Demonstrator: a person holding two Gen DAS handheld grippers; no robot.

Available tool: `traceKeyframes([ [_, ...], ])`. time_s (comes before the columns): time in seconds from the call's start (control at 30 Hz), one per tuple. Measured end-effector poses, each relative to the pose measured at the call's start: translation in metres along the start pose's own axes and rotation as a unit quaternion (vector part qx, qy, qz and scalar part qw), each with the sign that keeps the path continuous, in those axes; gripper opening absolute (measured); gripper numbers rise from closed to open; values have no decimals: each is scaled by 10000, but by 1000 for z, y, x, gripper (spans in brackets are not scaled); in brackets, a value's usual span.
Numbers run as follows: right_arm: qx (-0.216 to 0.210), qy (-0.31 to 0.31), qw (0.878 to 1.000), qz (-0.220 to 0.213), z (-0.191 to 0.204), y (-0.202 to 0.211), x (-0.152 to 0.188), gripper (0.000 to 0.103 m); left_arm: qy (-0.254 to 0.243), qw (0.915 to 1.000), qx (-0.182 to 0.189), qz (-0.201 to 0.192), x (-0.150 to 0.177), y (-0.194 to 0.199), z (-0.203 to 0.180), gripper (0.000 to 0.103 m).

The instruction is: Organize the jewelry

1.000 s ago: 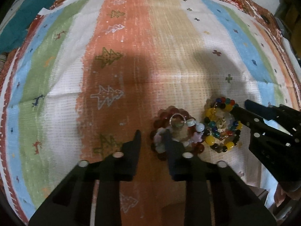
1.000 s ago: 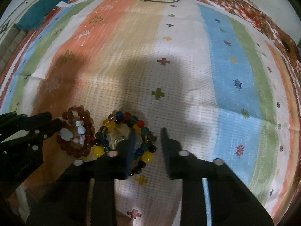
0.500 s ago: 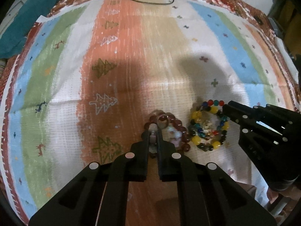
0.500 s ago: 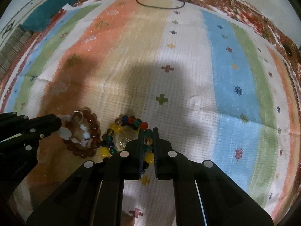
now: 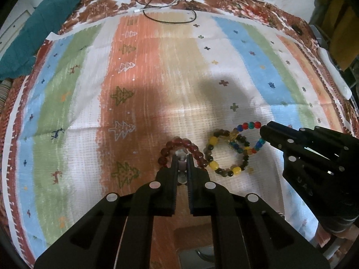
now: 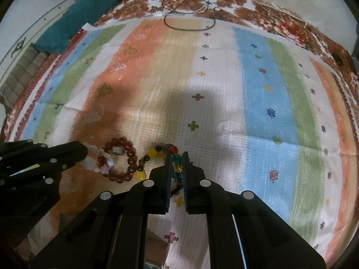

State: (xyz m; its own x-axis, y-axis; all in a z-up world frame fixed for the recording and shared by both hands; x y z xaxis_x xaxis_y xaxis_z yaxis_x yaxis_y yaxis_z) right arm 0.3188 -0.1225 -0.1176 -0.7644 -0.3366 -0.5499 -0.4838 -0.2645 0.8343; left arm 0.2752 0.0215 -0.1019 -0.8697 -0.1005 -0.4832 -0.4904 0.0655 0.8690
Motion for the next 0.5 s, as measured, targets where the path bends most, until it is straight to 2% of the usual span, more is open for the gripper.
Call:
traceKeyframes([
  [0.5, 25, -14, 9995, -310, 5, 35, 9, 10, -39, 9995, -33, -300, 6, 33, -6, 7],
])
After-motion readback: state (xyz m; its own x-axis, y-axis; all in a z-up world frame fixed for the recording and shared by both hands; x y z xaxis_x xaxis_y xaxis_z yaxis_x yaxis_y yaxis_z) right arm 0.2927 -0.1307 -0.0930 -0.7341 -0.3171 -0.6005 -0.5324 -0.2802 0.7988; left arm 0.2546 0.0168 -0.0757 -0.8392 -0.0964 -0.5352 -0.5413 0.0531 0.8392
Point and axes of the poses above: each gripper's, at about its wrist camera, not at the fingertips, and y roughly against the way its jaws point, z to its left, x to its underside, the point moved 1 cm from there along -y, roughly the way its jaws point, and after that the axes turned 7 degrees about -z, right-handed, at the moved point
